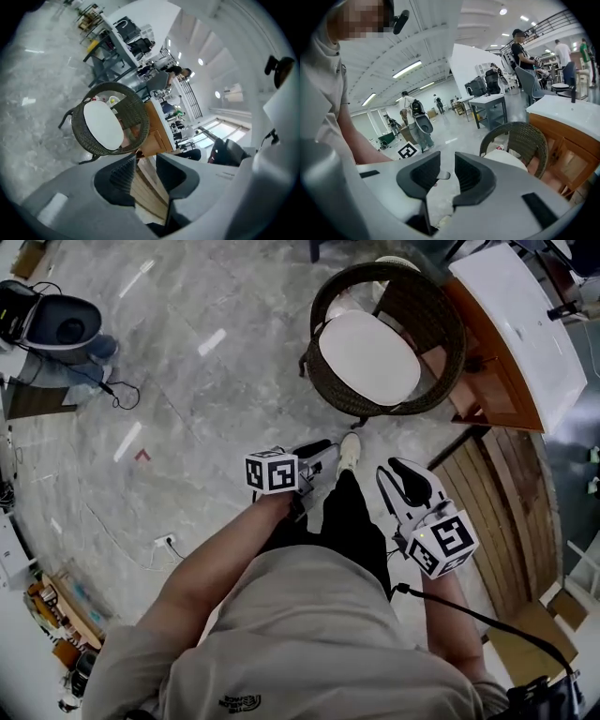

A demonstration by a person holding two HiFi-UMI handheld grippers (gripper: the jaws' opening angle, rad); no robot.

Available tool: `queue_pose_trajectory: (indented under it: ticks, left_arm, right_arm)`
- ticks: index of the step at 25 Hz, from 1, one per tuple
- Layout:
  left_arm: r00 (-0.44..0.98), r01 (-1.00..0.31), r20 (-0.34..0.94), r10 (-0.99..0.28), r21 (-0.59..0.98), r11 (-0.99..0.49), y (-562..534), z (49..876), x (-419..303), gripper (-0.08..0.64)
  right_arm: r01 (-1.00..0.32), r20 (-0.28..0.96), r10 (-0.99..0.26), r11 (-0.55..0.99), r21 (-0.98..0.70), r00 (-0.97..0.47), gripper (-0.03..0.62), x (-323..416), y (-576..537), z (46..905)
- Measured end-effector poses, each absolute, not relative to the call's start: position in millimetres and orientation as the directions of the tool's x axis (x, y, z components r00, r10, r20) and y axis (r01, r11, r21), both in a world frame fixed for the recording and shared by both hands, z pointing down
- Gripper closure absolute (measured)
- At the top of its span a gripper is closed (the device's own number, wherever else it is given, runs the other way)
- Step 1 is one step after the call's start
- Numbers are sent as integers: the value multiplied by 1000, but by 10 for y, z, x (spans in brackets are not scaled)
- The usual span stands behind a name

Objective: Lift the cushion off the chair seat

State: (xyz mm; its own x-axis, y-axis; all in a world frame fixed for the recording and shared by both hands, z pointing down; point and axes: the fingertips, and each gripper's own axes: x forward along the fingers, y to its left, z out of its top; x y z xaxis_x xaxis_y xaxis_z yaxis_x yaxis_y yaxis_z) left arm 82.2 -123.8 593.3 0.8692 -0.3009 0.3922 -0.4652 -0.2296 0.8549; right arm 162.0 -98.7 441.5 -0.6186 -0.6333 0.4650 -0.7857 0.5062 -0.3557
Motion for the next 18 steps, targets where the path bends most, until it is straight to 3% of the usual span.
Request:
queue_pose_trajectory:
  ticks: [7, 18]
  left_arm:
    - [806, -496, 454, -379, 868, -13, -1924, 6931, 1090, 430]
    - [712, -497, 514, -478, 850, 174, -2812, 8345, 1294, 402]
  right_arm:
    - [-761, 518, -562, 535, -366, -644, 488, 2134, -1601, 4753]
    - [-751, 602, -469, 530, -393, -646, 488, 2701, -2079, 5597]
